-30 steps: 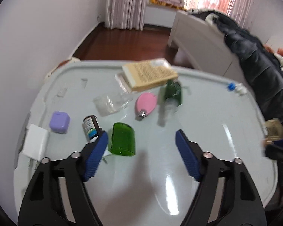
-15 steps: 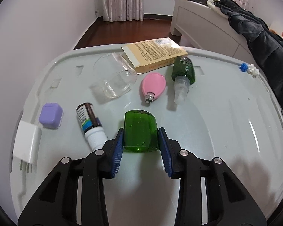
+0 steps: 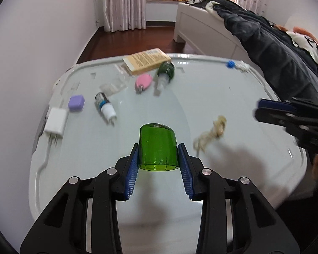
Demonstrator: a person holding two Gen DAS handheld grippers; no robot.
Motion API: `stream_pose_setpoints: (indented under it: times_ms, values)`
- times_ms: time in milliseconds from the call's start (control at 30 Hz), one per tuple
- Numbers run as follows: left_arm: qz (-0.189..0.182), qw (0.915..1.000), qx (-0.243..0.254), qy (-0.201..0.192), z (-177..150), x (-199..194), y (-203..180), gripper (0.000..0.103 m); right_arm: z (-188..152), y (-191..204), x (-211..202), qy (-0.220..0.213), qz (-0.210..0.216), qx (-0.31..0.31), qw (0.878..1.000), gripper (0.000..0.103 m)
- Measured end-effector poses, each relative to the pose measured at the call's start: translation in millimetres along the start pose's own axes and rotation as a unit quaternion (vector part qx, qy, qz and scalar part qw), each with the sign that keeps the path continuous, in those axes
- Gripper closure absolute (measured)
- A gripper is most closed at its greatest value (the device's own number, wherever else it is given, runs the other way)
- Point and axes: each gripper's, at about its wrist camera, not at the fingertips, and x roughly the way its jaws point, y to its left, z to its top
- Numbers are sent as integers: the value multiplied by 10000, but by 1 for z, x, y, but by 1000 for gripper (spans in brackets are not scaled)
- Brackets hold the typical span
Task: Collect trash
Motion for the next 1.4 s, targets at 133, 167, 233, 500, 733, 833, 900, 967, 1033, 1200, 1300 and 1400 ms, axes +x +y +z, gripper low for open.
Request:
stream_pose_setpoints:
  times_ms: [133, 167, 233, 500, 733, 833, 900, 967, 1033, 1200, 1300, 1400]
  values:
    - [-26, 9999, 59, -113, -15, -19, -7, 67, -15, 15, 29, 266, -244, -445, 9984, 20]
    - [-57, 9999, 47, -135, -19, -22, -8, 67, -18, 19, 39, 366, -283, -580, 9972, 20]
    - [-171, 9998, -25, -114, -27, -25, -11, 67, -19, 20, 56, 499, -393, -591, 9962, 20]
    - [-442, 9990, -36, -34, -42, -21, -21, 67, -8, 6, 102, 724, -204, -130, 9971, 22]
    - [-562, 9983, -108, -136, -42, -24, -17, 67, 4, 3, 99, 819, -455, -47, 9956, 76]
    - [-585, 9980, -157, -162, -42, -25, -13, 67, -2, 14, 93, 718, -661, -342, 9946, 80]
    - [-596, 9980, -180, -144, -42, -23, -12, 67, -8, 19, 88, 657, -600, -392, 9953, 80]
    - [-604, 9978, -217, -137, -43, -22, -10, 67, -12, 20, 80, 627, -520, -334, 9961, 80]
    - [-604, 9979, -225, -87, -44, -21, -10, 67, -14, 22, 72, 616, -462, -269, 9967, 80]
    - [-685, 9975, -165, -41, -48, -27, -16, 67, -23, 27, 45, 584, -239, 17, 9980, 80]
    - [-837, 9965, -85, -3, -53, -37, -25, 67, -38, 34, 25, 583, -103, 153, 9981, 80]
    - [-944, 9954, 110, 99, -66, -49, -39, 67, -67, 48, -2, 703, 56, 283, 9971, 80]
